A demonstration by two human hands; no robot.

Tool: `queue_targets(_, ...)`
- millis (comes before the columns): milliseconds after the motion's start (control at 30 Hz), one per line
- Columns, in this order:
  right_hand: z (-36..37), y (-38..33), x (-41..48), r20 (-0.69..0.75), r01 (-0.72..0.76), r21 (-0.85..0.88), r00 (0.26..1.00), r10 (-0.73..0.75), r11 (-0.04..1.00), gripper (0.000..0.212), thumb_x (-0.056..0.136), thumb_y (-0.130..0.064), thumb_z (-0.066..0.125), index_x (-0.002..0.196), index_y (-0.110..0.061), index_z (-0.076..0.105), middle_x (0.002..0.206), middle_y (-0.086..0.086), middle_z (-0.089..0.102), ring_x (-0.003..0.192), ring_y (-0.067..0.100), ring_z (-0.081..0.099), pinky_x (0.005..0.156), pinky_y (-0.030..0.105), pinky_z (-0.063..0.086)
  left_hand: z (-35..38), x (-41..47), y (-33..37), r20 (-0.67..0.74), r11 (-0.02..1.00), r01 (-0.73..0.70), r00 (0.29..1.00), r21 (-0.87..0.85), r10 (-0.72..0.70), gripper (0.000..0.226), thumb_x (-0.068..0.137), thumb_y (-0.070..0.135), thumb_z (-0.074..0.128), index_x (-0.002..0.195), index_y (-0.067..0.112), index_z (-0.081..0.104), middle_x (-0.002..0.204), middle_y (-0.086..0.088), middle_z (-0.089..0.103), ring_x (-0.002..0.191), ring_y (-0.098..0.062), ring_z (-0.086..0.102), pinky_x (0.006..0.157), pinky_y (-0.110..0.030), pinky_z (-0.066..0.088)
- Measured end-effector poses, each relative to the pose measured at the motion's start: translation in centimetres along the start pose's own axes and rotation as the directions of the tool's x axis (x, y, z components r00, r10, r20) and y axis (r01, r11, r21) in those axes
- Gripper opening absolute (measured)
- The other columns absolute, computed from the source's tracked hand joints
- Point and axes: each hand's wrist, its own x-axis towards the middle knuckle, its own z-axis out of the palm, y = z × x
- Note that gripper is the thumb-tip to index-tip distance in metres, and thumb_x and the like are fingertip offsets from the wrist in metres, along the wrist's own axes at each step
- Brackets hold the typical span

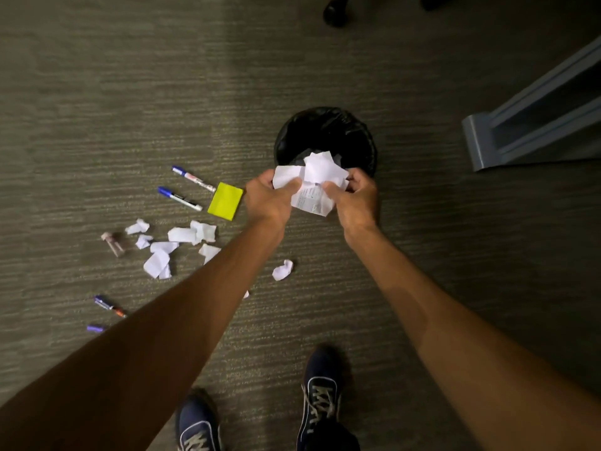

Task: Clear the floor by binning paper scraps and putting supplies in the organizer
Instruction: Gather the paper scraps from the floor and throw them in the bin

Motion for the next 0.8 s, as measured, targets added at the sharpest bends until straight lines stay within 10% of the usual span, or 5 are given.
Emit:
queue_targets(133,-0.2,0.5,5.3,-0.027,0.018,-0.11,0.999,-0.021,0.994,0.019,0.08,0.0,0.072,0.097,0.003,0.065,0.096,0.015,0.073,0.087,0.027,0.07,0.077,0.049,0.06,3.5,4.7,-0.6,0.015,0.993,0.011,1.0,0.121,-0.013,0.018,0.085,0.005,0.07,0.103,0.004,0.071,0.101,-0.019,0.074,0.096,-0.035,0.072,0.085,-0.05,0.06)
queue_targets(800,1.6,2.0,12.0,0.06,-0.057,-0.49,0.993,0.098,0.87,0.031,0.097,-0.022,0.06,0.123,-0.005,0.061,0.122,0.014,0.064,0.112,0.03,0.061,0.092,0.038,0.053,7.5,9.5,-0.5,0.158,0.972,0.169,0.968,0.164,-0.195,0.049,0.097,-0.002,0.037,0.144,0.011,0.041,0.135,-0.02,0.059,0.118,-0.038,0.062,0.099,-0.053,0.054)
